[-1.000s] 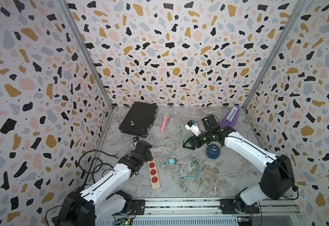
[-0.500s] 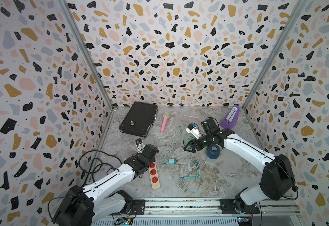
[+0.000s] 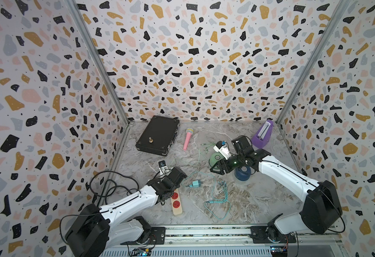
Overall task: Charge the cordless meat grinders
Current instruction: Insert the plug into the socket.
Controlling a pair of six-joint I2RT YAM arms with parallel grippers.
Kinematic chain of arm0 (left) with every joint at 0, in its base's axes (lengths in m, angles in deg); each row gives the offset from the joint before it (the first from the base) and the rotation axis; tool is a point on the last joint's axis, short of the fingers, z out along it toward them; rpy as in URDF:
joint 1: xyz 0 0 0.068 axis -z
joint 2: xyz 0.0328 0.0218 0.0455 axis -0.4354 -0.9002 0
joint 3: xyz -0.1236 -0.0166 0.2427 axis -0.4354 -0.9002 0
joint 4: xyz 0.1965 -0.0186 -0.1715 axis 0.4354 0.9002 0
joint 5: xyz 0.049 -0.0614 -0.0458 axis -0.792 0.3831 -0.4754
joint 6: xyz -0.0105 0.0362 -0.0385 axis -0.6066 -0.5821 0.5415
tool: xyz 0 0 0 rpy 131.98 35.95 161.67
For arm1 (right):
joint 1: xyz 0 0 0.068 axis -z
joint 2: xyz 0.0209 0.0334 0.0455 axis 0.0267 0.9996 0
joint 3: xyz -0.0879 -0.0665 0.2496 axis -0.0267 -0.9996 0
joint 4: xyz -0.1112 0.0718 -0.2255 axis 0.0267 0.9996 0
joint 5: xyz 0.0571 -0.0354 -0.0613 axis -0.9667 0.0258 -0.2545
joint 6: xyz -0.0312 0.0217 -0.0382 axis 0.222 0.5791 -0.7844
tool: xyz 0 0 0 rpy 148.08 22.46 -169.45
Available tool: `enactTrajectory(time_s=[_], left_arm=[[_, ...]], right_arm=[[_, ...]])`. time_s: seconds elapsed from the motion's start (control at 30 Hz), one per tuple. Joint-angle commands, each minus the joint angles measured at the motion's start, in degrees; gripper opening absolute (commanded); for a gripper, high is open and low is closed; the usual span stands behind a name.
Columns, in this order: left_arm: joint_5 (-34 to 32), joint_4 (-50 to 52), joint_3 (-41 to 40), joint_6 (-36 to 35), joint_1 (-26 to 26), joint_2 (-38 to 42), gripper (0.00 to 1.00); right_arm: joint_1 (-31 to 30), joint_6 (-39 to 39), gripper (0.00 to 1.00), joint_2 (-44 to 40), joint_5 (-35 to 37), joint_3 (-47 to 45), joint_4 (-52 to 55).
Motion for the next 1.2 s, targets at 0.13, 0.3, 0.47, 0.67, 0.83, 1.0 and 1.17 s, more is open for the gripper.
enactTrajectory(time_s=[0.13, 0.3, 0.47, 0.67, 0.83, 1.0, 1.17], left_arm=[[9.7, 2.7, -0.4, -3.4, -1.0, -9.6, 0.00], [13.1, 1.4, 0.3, -5.5, -1.1, -14.0, 0.00], [14.4, 4.2, -0.1, -7.7, -2.5, -17.9, 0.00], [19.1, 2.7, -0.8, -9.0, -5.9, -20.3, 0.00], [21.1, 3.9, -1.2, -6.2, -6.7, -21.2, 0.00], [22.0, 0.1, -5.7, -4.0, -7.6, -15.2, 0.00], [25.7, -2.9, -9.5, -3.8, -9.9, -10.7, 0.00]], right_arm=[[-0.2, -0.4, 0.71, -2.3, -0.1, -0.8, 0.9], [-0.2, -0.9, 0.71, -2.2, 0.3, -0.6, 1.3], [-0.2, -1.2, 0.71, -2.0, 0.5, -0.5, 1.6], [-0.2, -1.3, 0.71, -1.5, 0.4, -0.4, 1.8], [-0.2, -2.0, 0.71, -1.1, 1.0, -0.1, 3.1], [-0.3, -2.1, 0.71, -0.6, 0.9, 0.3, 3.3], [-0.2, -1.8, 0.70, 0.1, 0.3, 0.9, 3.6]])
